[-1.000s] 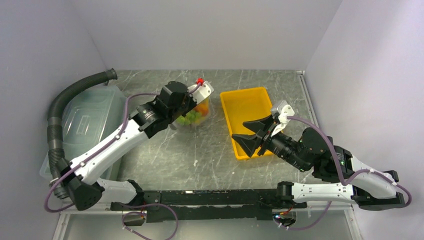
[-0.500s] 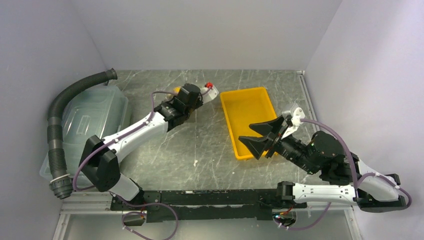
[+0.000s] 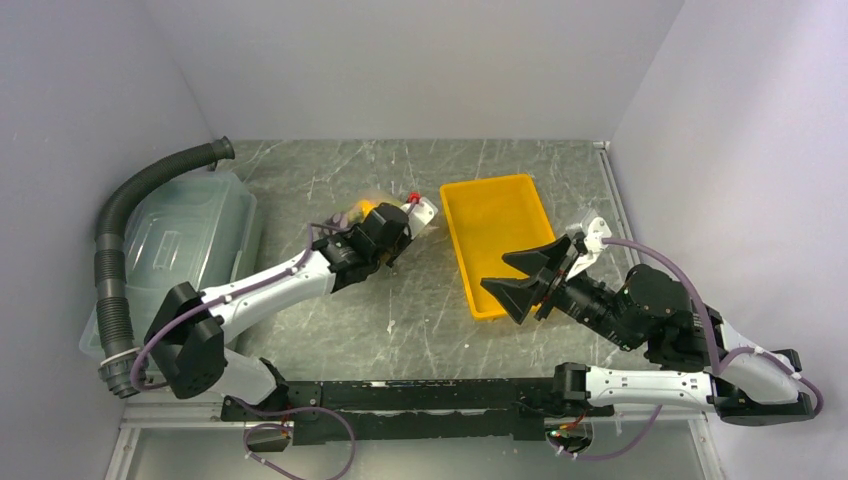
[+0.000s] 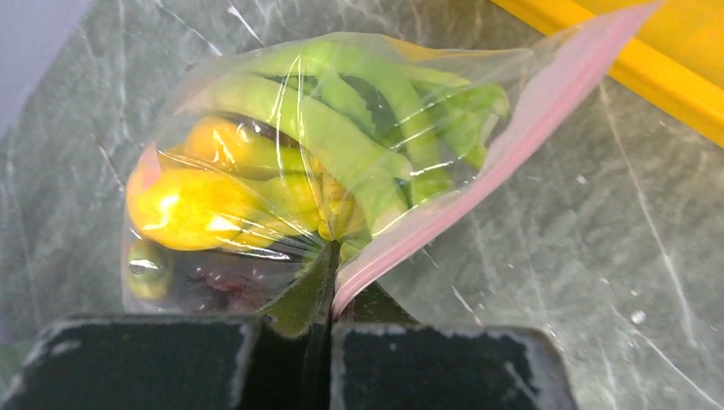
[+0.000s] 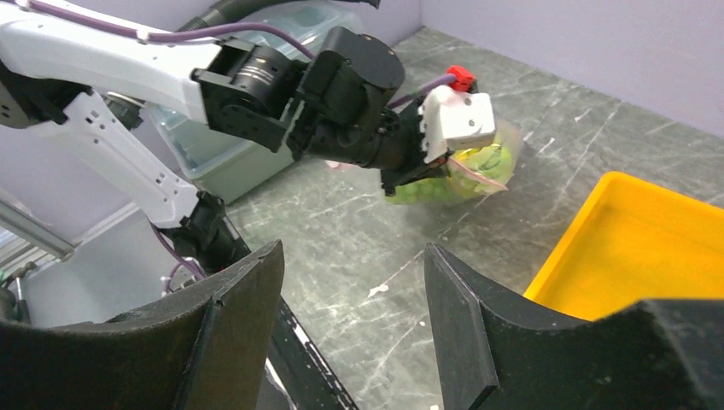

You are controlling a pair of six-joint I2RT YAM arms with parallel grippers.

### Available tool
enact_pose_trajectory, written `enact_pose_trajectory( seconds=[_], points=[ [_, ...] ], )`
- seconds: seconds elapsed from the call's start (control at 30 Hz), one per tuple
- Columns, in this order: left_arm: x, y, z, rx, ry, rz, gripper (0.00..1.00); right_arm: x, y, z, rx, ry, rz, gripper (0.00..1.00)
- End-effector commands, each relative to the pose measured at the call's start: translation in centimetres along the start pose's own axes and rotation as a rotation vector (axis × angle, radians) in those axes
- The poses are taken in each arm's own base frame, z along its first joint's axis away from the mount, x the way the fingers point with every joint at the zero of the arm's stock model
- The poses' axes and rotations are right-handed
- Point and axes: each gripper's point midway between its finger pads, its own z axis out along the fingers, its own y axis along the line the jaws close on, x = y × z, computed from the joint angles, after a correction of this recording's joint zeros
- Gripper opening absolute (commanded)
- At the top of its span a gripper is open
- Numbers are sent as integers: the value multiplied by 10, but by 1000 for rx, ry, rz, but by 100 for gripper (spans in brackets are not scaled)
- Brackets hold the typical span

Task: Place the food in the zip-top bag and seal the zipper
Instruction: Place the zipper food storage bag at the center of the board.

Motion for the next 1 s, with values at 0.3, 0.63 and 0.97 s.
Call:
enact_pose_trajectory(
  seconds=[0.3, 0.63, 0.97],
  points=[
    [21, -52, -53, 176, -43, -266, 29, 27, -18, 7, 137, 87, 26, 69],
    [23, -79, -102, 392, -90, -395, 54, 58, -34, 22, 265, 148, 2, 73],
    [16, -55, -141, 357, -97, -486, 100, 88, -48, 42, 379, 194, -56, 86]
  ],
)
